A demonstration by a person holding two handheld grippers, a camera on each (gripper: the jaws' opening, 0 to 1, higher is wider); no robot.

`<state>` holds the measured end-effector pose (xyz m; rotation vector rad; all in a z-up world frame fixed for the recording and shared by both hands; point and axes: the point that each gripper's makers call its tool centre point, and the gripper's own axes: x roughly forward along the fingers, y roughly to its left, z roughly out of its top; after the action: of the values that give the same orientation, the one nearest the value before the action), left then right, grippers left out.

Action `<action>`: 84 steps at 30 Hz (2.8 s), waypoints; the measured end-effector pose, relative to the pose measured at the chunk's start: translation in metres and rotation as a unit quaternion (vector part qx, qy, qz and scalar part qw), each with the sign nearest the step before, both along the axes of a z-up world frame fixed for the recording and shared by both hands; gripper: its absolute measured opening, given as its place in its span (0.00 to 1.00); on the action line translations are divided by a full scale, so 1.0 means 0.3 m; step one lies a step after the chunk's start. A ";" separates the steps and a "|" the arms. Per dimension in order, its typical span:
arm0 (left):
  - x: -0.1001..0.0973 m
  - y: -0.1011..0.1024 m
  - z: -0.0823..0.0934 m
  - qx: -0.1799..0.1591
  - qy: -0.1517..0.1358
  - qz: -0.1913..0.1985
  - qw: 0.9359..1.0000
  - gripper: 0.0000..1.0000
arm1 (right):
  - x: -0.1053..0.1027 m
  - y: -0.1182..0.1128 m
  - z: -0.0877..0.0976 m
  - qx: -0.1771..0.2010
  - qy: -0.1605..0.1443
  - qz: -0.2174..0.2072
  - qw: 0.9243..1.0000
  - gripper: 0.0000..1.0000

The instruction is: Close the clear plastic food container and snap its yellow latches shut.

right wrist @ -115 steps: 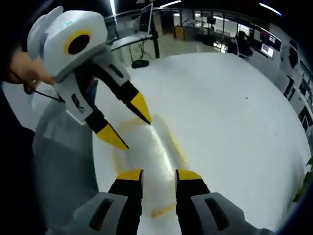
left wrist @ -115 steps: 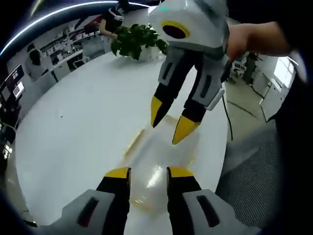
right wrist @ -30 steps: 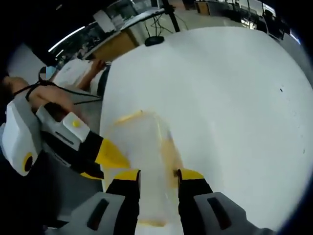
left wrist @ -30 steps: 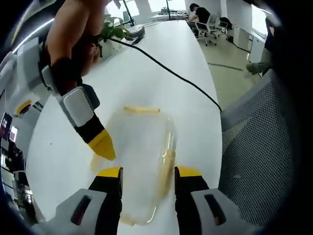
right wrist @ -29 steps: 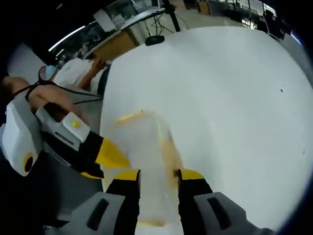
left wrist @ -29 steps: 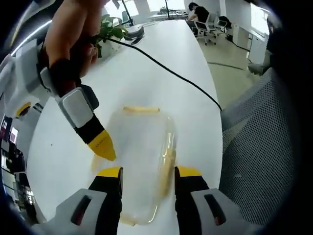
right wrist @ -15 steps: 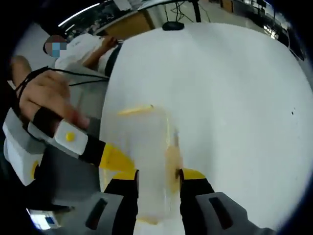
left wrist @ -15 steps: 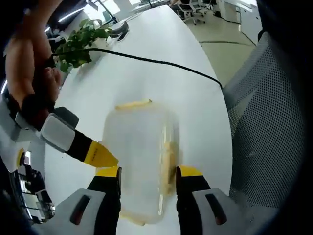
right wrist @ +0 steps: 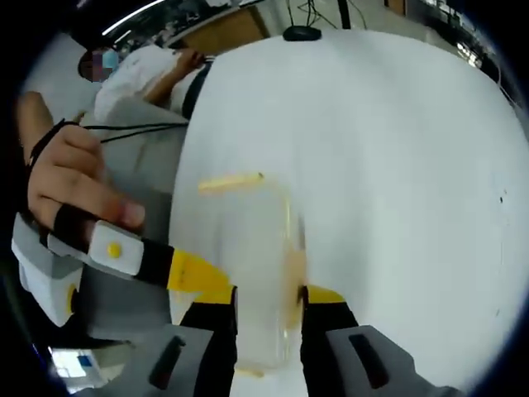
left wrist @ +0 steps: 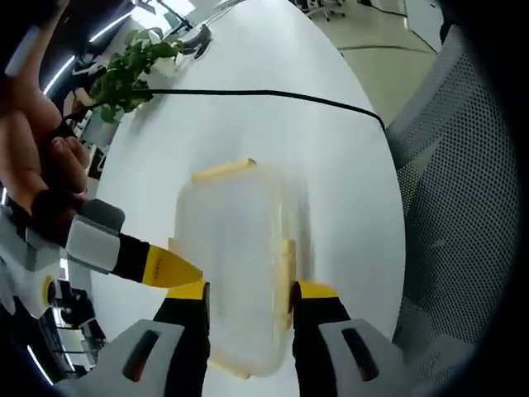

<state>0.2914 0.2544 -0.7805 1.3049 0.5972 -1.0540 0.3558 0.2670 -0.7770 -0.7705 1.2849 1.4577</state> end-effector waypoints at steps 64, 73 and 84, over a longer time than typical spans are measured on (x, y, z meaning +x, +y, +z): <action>-0.017 0.127 0.038 -0.062 0.176 -0.027 0.982 0.99 | -0.143 -0.103 0.046 0.049 -0.209 -0.006 0.977 0.90; 0.038 0.125 -0.020 -0.025 0.167 -0.033 0.985 0.98 | -0.160 -0.124 -0.019 0.026 -0.214 0.014 0.976 0.88; 0.067 0.116 -0.040 -0.018 0.164 -0.030 0.986 0.92 | -0.140 -0.148 -0.029 0.017 -0.209 0.005 0.978 0.82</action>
<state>0.3116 0.2893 -0.7926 1.1321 0.7842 -1.3371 0.3138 0.2228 -0.7856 -1.0003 0.9336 1.2378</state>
